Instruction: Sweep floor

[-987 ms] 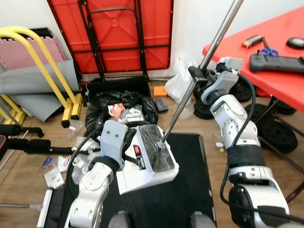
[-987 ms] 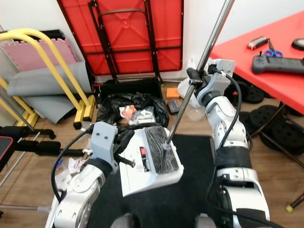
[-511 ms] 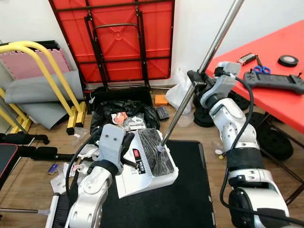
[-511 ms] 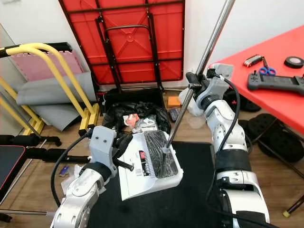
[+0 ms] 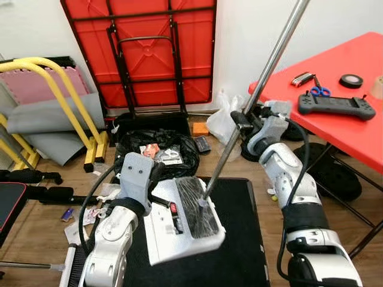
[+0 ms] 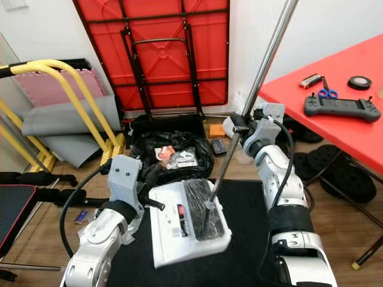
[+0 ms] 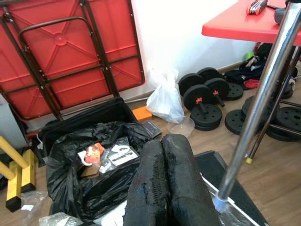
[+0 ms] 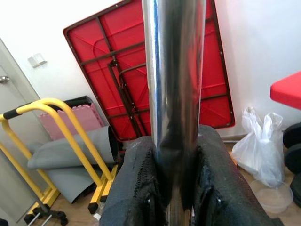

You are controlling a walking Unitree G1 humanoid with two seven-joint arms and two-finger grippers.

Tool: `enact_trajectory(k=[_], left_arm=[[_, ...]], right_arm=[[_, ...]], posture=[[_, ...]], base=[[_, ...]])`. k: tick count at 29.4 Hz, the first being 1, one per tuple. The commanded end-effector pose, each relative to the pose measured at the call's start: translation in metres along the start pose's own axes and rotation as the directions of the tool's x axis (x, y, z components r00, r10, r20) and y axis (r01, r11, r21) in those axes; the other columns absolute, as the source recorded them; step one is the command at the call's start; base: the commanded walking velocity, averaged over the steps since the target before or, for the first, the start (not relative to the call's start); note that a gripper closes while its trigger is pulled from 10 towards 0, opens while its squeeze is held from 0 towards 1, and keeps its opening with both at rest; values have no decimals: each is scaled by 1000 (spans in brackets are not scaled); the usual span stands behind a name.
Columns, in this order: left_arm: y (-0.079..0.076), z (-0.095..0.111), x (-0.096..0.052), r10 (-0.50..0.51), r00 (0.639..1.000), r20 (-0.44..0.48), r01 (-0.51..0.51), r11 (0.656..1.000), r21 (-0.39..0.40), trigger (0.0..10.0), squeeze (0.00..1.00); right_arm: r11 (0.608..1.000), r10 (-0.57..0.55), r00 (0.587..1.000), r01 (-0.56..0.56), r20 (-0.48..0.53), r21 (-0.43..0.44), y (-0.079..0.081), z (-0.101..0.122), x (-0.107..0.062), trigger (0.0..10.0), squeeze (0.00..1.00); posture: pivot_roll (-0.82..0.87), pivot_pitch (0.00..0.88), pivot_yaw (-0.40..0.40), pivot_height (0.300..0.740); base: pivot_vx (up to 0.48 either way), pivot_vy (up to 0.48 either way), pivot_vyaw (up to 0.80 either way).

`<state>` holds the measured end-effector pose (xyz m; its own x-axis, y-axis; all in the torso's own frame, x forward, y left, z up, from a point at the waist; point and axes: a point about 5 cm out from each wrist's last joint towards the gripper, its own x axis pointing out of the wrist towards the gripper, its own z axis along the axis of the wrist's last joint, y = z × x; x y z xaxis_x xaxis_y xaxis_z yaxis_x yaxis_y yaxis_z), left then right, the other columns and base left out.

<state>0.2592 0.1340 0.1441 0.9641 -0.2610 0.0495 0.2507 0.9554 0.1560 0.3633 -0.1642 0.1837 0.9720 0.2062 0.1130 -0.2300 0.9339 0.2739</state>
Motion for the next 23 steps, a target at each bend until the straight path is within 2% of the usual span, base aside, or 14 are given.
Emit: enact_trajectory(k=[1, 4, 6, 11, 12, 23], left_arm=[[9, -8, -2, 109, 993, -47, -108, 994, 12, 10000, 0], [17, -12, -3, 160, 985, -68, -160, 987, -2, 10000, 0], [22, -14, -5, 190, 979, -78, -192, 981, -17, 10000, 0], [22, -14, -5, 193, 978, -78, -195, 981, -21, 10000, 0], [22, -14, -5, 192, 978, -77, -194, 981, -21, 10000, 0], [21, -16, -5, 181, 980, -82, -183, 983, -22, 10000, 0]], right_arm=[[1000, 7, 997, -8, 80, 7, 3, 17, 1, 10000, 0], [1000, -5, 997, 4, 77, 6, 0, 16, -1, 10000, 0], [1000, 0, 997, -2, 83, 30, -2, 16, -5, 10000, 0], [999, 1, 996, -5, 86, 45, -2, 16, -6, 10000, 0], [998, 0, 996, -6, 84, 69, -2, 15, -6, 10000, 0], [998, 7, 997, -12, 74, 66, 4, 14, -4, 10000, 0]], posture=[[-134, 0, -7, 740], [-135, 0, -3, 740], [-135, 0, -2, 740], [-135, 0, -2, 740], [-134, 0, 0, 740], [-134, 0, 2, 740]], base=[[0, 0, 0], [0, 0, 0], [257, 0, 800], [265, 0, 800], [270, 0, 0], [280, 0, 73]])
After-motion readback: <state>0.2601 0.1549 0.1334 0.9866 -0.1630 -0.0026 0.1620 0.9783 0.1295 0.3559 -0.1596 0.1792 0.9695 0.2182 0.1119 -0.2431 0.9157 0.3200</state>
